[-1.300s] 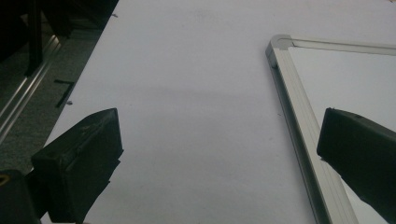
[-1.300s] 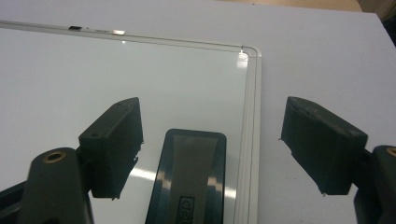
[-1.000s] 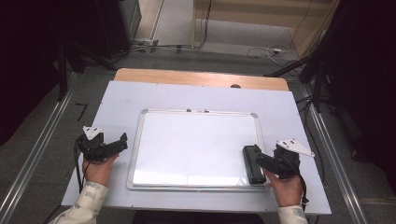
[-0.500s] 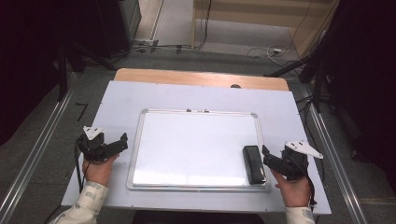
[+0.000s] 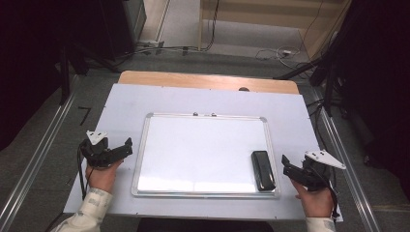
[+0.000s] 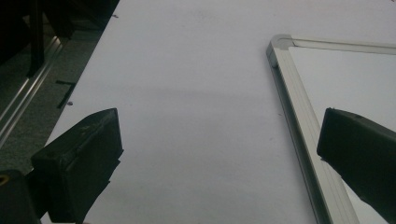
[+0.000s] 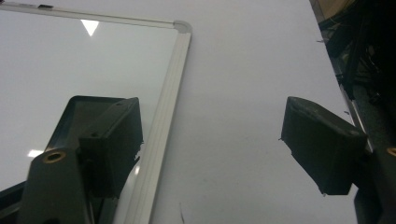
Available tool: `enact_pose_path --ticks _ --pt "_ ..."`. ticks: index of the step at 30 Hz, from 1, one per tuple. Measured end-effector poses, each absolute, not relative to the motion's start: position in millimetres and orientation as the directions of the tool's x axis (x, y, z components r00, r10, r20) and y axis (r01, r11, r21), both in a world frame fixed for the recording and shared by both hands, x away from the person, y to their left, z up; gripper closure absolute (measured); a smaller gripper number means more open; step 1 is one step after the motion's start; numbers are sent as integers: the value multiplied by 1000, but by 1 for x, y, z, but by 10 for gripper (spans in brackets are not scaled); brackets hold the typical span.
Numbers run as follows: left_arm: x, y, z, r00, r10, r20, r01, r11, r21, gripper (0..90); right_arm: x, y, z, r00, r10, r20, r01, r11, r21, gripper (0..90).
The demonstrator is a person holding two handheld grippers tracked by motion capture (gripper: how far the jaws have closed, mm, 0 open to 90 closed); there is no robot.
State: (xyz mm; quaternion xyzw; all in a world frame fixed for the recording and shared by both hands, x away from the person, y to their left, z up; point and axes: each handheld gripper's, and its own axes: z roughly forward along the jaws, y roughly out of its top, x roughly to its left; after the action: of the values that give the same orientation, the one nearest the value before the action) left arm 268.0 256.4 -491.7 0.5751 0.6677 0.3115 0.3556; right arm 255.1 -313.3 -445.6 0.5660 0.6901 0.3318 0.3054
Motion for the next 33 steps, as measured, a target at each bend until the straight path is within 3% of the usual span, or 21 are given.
enact_pose_path --ticks 33 --pt "268 258 -491 -86 989 -118 545 146 826 4 268 -351 -468 -104 994 -35 625 93 775 197"
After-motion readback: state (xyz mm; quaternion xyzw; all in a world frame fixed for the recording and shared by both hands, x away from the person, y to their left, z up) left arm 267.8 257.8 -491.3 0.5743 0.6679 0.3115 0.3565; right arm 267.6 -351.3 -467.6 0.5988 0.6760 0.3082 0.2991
